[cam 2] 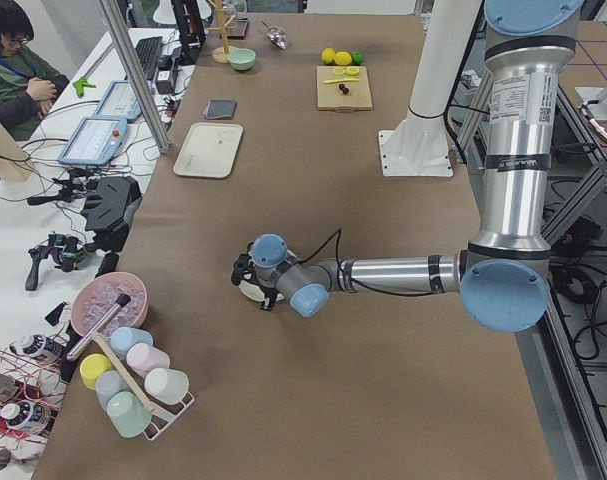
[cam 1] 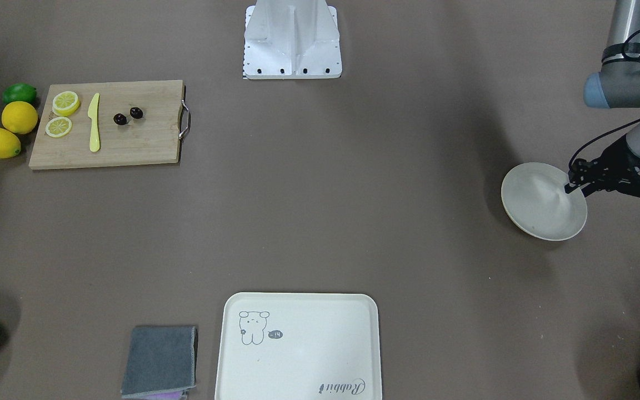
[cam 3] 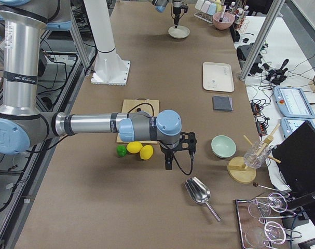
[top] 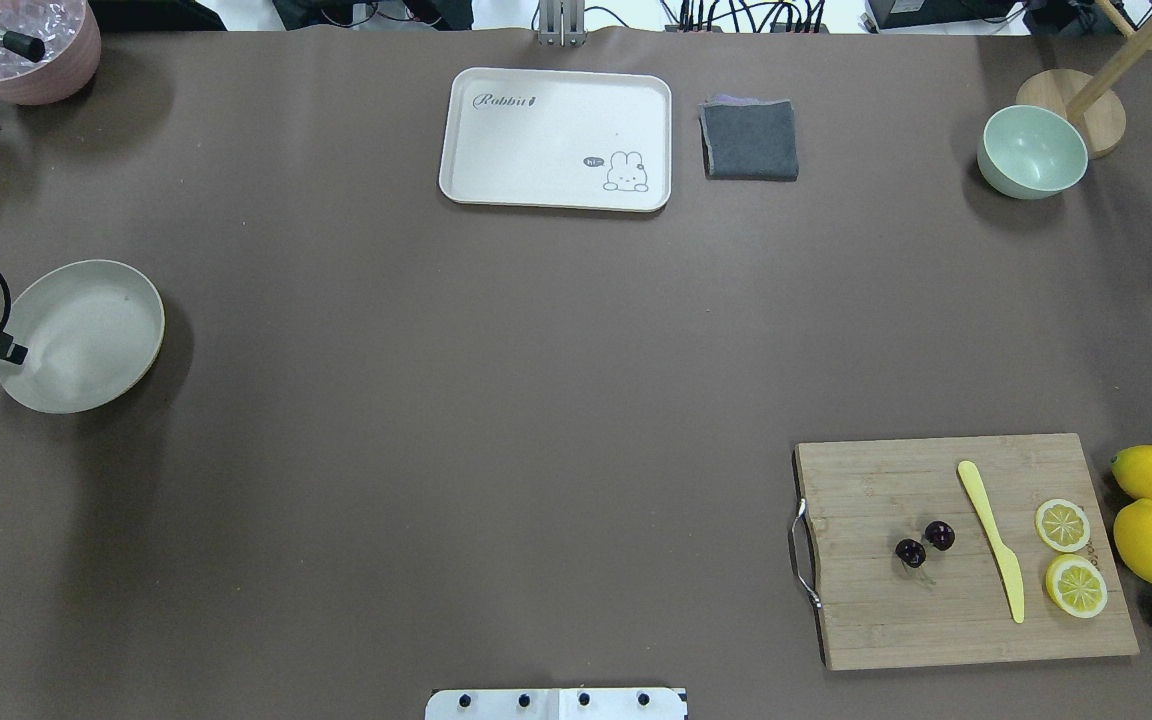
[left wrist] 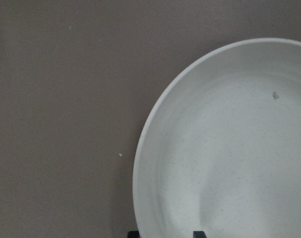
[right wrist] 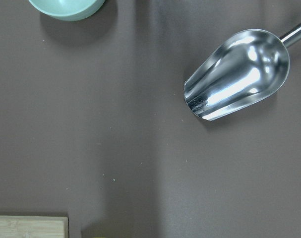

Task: Place red cherry on plate
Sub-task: 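Reach the left gripper to the white plate and grip its rim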

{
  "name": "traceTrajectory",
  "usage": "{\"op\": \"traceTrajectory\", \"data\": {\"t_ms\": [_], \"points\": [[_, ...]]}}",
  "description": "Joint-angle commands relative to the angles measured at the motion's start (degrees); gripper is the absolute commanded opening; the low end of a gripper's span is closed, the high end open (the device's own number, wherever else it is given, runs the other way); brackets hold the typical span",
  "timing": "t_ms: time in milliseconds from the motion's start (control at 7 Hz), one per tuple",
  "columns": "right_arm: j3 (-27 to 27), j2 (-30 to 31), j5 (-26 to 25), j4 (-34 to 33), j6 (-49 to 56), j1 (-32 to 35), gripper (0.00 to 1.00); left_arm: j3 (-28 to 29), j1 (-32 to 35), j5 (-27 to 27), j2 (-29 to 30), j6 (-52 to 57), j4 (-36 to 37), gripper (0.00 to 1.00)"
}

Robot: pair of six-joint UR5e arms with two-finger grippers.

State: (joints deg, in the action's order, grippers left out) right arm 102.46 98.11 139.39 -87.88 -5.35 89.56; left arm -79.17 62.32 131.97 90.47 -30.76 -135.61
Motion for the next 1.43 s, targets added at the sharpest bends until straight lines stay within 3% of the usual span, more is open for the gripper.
{"op": "traceTrajectory", "data": {"t_ms": [0,571,714,857,1000,1143,1286], "points": [[0.11,-0.03,0.0,0.07,-0.01,0.0,1.0,0.42,0.0,0.04,0.06,-0.09,0.0,0.0],[0.46,-0.2,0.18,0.07,0.43,0.0,1.0,-0.9,1.65,0.56,1.89,-0.88,1.05,0.0],[0.46,-0.2,0.18,0.07,0.52,0.0,1.0,-0.99,4.63,2.83,4.16,-0.79,3.84,0.0],[0.55,-0.2,0.09,0.07,0.43,0.0,1.0,-1.25,8.66,9.99,6.88,-0.79,7.96,0.0],[0.55,-0.2,0.09,0.07,0.52,0.0,1.0,-3.51,10.87,13.28,7.43,-1.14,10.78,0.0],[0.55,-0.29,0.09,0.07,0.43,0.0,1.0,-8.23,10.63,13.22,9.0,-8.01,14.99,0.0],[0.64,-0.38,0.09,0.07,0.08,0.0,1.0,-12.37,8.54,12.96,13.02,-21.57,15.46,0.0]]}}
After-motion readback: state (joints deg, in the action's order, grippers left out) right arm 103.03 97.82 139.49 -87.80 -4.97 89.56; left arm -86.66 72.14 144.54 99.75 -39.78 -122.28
